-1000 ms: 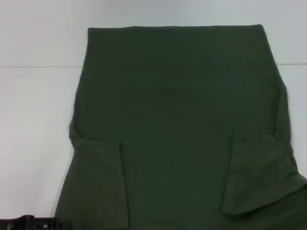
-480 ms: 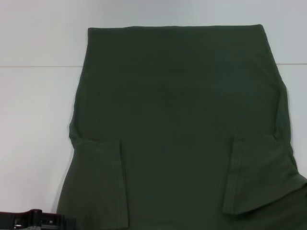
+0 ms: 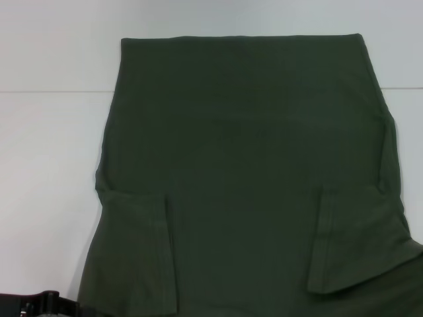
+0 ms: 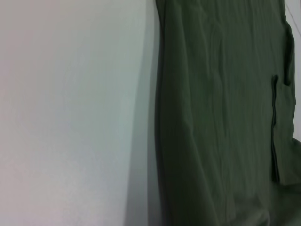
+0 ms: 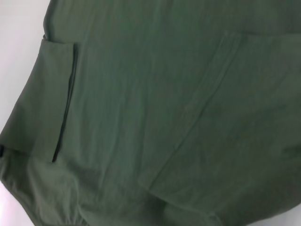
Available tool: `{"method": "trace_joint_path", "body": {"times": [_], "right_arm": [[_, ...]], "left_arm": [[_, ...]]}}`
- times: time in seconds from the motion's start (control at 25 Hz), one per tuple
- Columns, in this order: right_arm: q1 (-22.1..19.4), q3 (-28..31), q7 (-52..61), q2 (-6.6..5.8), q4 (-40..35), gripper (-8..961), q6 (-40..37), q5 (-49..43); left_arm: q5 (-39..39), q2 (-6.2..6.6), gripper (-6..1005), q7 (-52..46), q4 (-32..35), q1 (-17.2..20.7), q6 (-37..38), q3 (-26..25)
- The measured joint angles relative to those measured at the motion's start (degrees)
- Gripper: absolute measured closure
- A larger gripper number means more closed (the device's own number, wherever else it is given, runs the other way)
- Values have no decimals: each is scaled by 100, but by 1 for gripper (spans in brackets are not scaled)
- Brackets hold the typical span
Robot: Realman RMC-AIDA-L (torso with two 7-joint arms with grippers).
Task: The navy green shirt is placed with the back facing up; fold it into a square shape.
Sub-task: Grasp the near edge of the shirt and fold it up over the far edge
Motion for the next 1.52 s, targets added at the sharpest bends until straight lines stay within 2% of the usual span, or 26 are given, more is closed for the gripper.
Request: {"method": "trace_joint_path", "body": {"times": [0.28, 0.56, 0.96, 1.04, 1.08, 1.24, 1.4, 1.52], "right_arm": [[8, 20, -62, -32, 114, 916, 7, 2], [6, 41, -131, -43, 133, 917, -74, 8], [-100, 249, -333, -50, 162, 916, -262, 120], [-70, 427, -379, -124, 279, 916, -270, 364], [-38, 515, -383, -175, 379, 916, -257, 507], [183, 764, -316, -353, 800, 915, 263, 1124], [399, 851, -285, -348, 1079, 914, 1198, 1778], [584, 805, -338, -294, 1361, 915, 2257, 2208]], "left_arm": [[-93, 0, 949, 282, -52, -30, 303, -46], [-423, 103, 997, 721, -48, -12, 1047, -109], [-506, 189, 996, 640, -38, -46, 1044, -344], [-692, 260, 996, 496, -110, -279, 1040, -703], [-692, 260, 996, 496, -110, -279, 1040, -703], [-760, 297, 996, 22, -160, -817, 629, -1078], [-764, 288, 996, -345, -280, -1426, -357, -1026], [-747, 289, 996, -441, -538, -1769, -1233, -817]]}}
